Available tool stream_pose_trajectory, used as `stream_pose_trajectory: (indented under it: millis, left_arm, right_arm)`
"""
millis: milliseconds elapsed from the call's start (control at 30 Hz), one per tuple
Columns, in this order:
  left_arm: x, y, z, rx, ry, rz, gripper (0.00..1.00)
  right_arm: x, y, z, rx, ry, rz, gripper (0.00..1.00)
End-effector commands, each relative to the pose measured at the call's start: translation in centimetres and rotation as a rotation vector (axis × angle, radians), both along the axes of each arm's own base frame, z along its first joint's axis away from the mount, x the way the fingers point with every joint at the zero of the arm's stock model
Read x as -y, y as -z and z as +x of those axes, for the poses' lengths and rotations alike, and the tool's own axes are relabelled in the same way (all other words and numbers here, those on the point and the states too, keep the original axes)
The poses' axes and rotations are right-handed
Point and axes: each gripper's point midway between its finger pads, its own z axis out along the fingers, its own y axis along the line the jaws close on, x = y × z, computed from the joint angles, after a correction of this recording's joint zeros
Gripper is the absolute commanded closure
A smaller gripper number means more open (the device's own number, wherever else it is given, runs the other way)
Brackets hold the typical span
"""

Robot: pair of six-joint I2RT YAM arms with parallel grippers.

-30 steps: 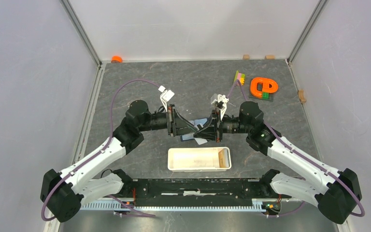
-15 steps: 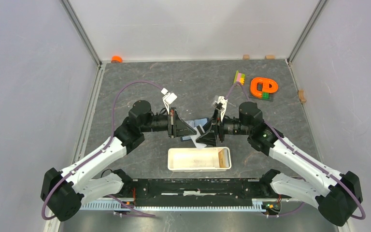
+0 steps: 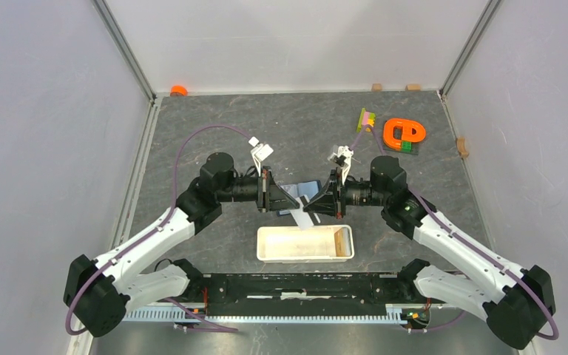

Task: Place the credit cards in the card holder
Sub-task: Pick up the credit card from the storage box, then insert the credit card into the card holder.

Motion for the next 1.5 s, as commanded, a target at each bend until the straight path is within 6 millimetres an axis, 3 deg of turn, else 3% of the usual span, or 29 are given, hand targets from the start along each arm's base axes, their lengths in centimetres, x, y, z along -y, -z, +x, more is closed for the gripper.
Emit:
stream_pose_trajectory:
  millis: [0, 67, 100, 167, 333, 633, 867, 1100, 1467]
  left_arm:
    - [0.0, -0.8, 1.5, 0.042, -0.049, 0.045, 0.70]
    - [-1.1, 0.8, 3.8, 0.014, -0.165, 0.131, 0.34]
    - [-1.8, 1.7, 5.1, -0.010, -0.230, 0.169, 0.24]
    - [-3.7, 3.7, 7.7, -0.091, -0.366, 0.229, 0.16]
    - [-6.7, 9.3, 11.5, -0.243, -0.578, 0.390, 0.18]
    - [-6.1, 16.3, 12.9, -0.396, -0.586, 0.508, 0.35]
    - [-6.0, 19.2, 13.6, -0.424, -0.567, 0.579, 0.39]
    - [-5.9, 20.9, 14.1, -0.432, -0.556, 0.611, 0.43]
    - [-6.1, 23.2, 14.6, -0.435, -0.542, 0.672, 0.52]
  right_arm:
    - [0.1, 0.5, 3.0, 0.022, 0.128, -0.050, 1.00]
    - [1.2, 2.4, 5.7, -0.030, 0.260, -0.136, 1.00]
    - [1.7, 3.1, 6.7, -0.067, 0.301, -0.158, 1.00]
    - [2.7, 5.0, 9.0, -0.160, 0.393, -0.194, 1.00]
    - [2.9, 9.5, 12.6, -0.304, 0.495, -0.276, 1.00]
    - [1.1, 14.7, 15.2, -0.515, 0.527, -0.286, 1.00]
    - [0.7, 17.6, 16.2, -0.603, 0.548, -0.327, 1.00]
    - [0.9, 19.6, 16.0, -0.657, 0.541, -0.367, 1.00]
    - [0.9, 21.0, 15.9, -0.696, 0.517, -0.351, 1.00]
